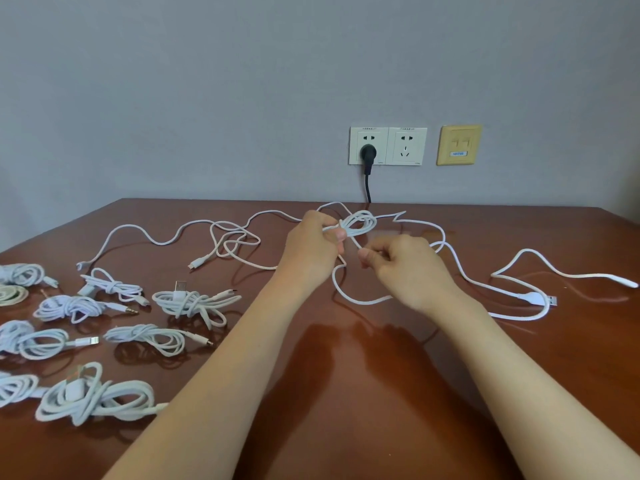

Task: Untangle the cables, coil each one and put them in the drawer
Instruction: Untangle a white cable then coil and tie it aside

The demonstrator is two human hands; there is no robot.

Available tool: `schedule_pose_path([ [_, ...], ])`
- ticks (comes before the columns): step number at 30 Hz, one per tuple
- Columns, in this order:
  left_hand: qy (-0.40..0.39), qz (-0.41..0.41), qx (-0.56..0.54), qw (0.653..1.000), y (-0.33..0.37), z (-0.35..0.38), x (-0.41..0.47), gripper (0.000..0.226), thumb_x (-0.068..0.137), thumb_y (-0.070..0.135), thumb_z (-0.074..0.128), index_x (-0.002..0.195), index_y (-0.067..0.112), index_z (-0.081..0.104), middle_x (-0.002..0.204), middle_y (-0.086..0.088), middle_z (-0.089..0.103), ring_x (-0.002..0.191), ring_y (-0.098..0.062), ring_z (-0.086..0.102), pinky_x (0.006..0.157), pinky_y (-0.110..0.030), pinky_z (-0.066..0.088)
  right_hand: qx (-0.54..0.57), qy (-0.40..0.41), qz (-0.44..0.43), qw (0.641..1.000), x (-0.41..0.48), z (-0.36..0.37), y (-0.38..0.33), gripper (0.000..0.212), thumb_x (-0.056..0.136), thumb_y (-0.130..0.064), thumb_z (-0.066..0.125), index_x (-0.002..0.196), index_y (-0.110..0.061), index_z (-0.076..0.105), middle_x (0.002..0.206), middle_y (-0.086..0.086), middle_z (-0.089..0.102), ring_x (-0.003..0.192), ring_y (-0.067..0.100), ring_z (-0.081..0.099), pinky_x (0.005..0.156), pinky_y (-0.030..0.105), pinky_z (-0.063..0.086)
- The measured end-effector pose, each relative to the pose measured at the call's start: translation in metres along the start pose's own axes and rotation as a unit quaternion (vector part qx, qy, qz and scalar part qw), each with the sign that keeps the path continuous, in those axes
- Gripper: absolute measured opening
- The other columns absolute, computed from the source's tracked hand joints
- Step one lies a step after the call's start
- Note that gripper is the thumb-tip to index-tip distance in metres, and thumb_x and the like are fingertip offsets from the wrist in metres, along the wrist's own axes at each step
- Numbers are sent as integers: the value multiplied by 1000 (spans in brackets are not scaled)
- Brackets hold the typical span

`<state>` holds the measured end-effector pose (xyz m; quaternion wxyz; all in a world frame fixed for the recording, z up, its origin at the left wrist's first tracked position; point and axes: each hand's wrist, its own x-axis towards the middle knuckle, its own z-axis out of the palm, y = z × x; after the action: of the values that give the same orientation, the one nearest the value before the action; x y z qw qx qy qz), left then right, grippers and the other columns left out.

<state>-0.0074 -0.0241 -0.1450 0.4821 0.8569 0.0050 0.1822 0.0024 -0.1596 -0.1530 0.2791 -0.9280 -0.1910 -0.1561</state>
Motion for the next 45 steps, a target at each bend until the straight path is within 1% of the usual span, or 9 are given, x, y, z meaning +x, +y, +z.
schedule_pose_path([
  [5,23,-10,58,998,-4,-5,1,2,93,15,51,94,14,50,99,-8,66,93,-25,55,69,-26,34,-102,-28,-102,989,-7,1,-10,23,97,-29,40,94,-18,60,93,12,63,94,35,55,66,31,32],
  [9,-18,7,119,993,-5,-4,-3,8,88,16,60,95,15,58,110,-12,62,103,-31,55,81,-32,42,-166,-18,-163,972,-11,-9,-18,29,98,-30,37,118,-29,57,116,1,62,106,31,55,69,31,32],
  [16,-140,87,153,974,-3,0,-5,32,84,3,54,66,28,47,78,5,61,75,-11,55,59,-17,38,-115,25,-107,987,-8,-24,-9,19,91,-30,47,90,-30,66,92,-5,62,92,22,53,68,30,33],
  [20,-204,98,101,969,-4,4,-6,33,88,0,51,69,26,48,66,15,62,57,10,51,51,-7,35,3,52,-33,998,-4,-29,2,11,78,-35,67,71,-26,69,57,-9,54,63,10,47,57,23,34],
  [25,-192,115,5,975,2,5,-9,30,90,1,52,72,24,49,59,17,61,50,6,47,54,-11,37,267,46,41,962,4,-30,20,15,70,-25,78,59,-24,68,52,-10,57,50,0,46,55,16,38],
  [29,-168,121,-27,978,5,6,-11,26,91,1,50,76,22,46,55,20,60,50,3,45,55,-7,36,336,21,63,940,5,-27,25,7,79,-17,69,72,-16,70,47,-15,59,45,-6,47,48,7,37],
  [35,-63,80,-108,989,4,5,-7,26,93,1,49,78,22,45,60,15,61,50,0,47,63,-20,42,270,10,50,962,0,-8,19,23,90,-15,59,69,-9,66,36,-16,45,40,-2,43,46,9,30],
  [39,16,34,-94,995,2,5,-5,23,94,7,50,78,24,44,73,7,62,64,-13,51,62,-21,40,129,28,17,991,1,-1,8,25,90,-31,59,68,-20,65,54,-1,52,61,15,45,57,28,31],
  [45,44,41,64,996,-8,4,-2,5,91,10,52,93,15,50,102,-12,64,97,-28,56,73,-27,37,-125,-15,-123,984,-10,-1,-15,21,99,-29,35,83,-21,46,93,8,62,90,33,55,64,31,29],
])
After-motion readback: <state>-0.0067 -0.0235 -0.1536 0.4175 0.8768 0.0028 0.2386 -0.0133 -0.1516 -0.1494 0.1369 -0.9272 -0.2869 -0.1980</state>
